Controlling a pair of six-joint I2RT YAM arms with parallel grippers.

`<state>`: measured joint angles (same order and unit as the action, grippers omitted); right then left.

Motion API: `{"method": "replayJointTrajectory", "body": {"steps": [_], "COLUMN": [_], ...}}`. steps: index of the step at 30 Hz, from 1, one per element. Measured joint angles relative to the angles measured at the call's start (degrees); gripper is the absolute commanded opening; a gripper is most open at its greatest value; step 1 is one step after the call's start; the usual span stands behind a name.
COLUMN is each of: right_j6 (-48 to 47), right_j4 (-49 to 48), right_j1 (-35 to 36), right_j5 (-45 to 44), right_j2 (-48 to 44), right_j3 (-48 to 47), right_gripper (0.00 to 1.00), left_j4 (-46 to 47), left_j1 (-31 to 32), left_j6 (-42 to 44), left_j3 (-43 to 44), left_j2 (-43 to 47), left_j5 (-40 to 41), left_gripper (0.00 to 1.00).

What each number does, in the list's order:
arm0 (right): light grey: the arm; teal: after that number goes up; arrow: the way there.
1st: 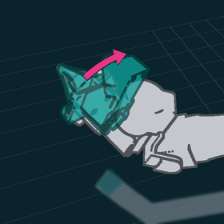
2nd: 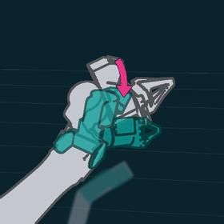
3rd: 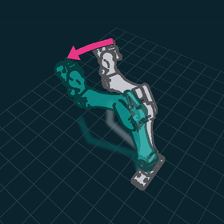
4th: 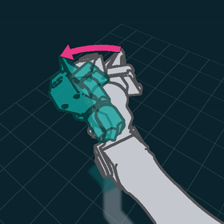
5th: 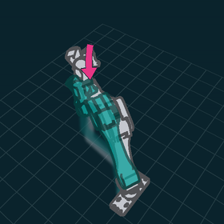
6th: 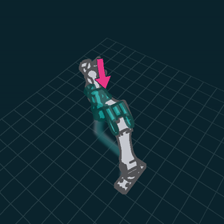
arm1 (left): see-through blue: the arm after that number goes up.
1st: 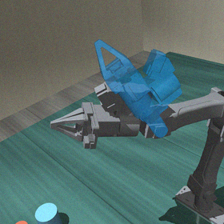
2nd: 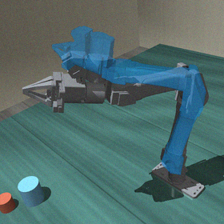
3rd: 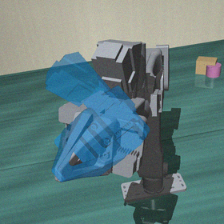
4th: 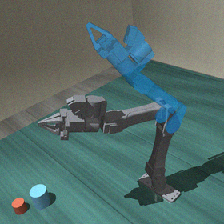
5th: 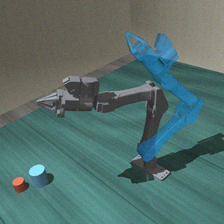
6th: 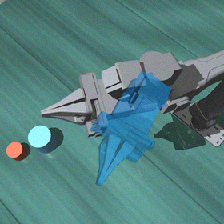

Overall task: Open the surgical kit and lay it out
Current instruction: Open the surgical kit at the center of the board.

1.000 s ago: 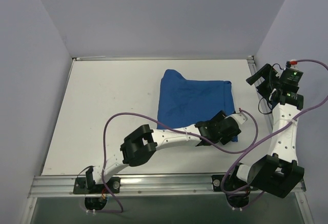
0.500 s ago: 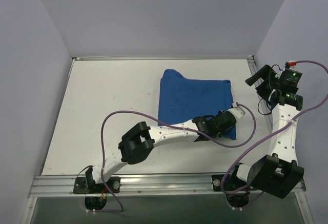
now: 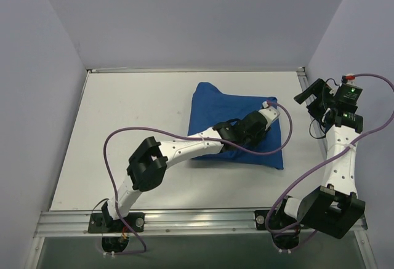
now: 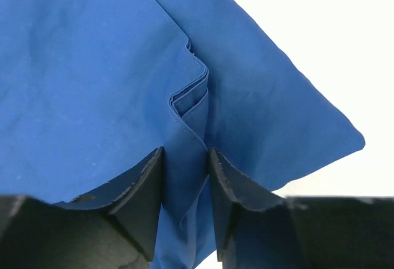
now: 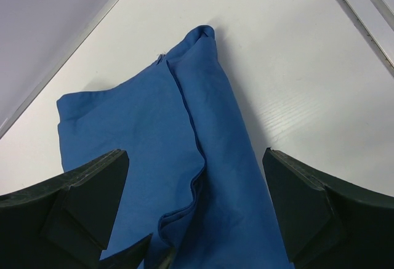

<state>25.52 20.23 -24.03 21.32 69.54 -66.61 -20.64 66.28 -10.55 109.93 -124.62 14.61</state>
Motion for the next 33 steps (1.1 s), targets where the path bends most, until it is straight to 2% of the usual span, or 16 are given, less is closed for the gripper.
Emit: {"method": "replayJointTrajectory", "body": {"steps": [1, 3, 5, 6, 10, 16, 23, 26, 33], "right_j6": [0.0, 0.2, 0.2, 0.3, 0.7, 1.5, 1.6, 1.3, -0.6], "right_j4": [-0.2, -0.3, -0.3, -0.3, -0.7, -2.8, -4.8, -5.5, -6.3], "right_j1": [0.0, 0.0, 0.0, 0.0, 0.0, 1.5, 10.6, 11.5, 11.6], "right_j5": [0.0, 0.0, -0.1, -0.4, -1.0, -1.7, -3.5, -3.6, -3.6], "right_j2": [0.0, 0.2, 0.6, 1.0, 3.2, 7.3, 13.9, 15.7, 21.7], "right_j3": [0.2, 0.7, 1.3, 1.5, 2.4, 5.7, 6.0, 6.1, 5.9], "right_gripper": [0.97, 0.96, 0.94, 0.94, 0.92, 0.91, 0.93, 0.92, 0.92], "left_j4": [0.0, -0.1, -0.1, -0.1, -0.2, -1.1, -4.9, -7.3, -9.7], "left_j1": [0.0, 0.0, 0.0, 0.0, -1.5, -9.1, -16.8, -20.2, -36.9], "left_j6": [0.0, -0.5, -1.0, -1.4, -2.3, -3.0, -3.6, -4.0, -4.9], "left_j3": [0.0, -0.2, -0.2, -0.2, -1.8, -4.0, -3.1, -3.5, -12.2], "left_j2": [0.0, 0.0, 0.0, 0.0, 1.7, 8.5, 14.7, 17.4, 29.4], "left_j5": [-0.2, -0.7, -1.0, -1.1, -2.4, -5.6, -8.1, -9.2, -11.5], "left_gripper": [0.27, 0.19, 0.05, 0.02, 0.02, 0.02, 0.02, 0.02, 0.02]}}
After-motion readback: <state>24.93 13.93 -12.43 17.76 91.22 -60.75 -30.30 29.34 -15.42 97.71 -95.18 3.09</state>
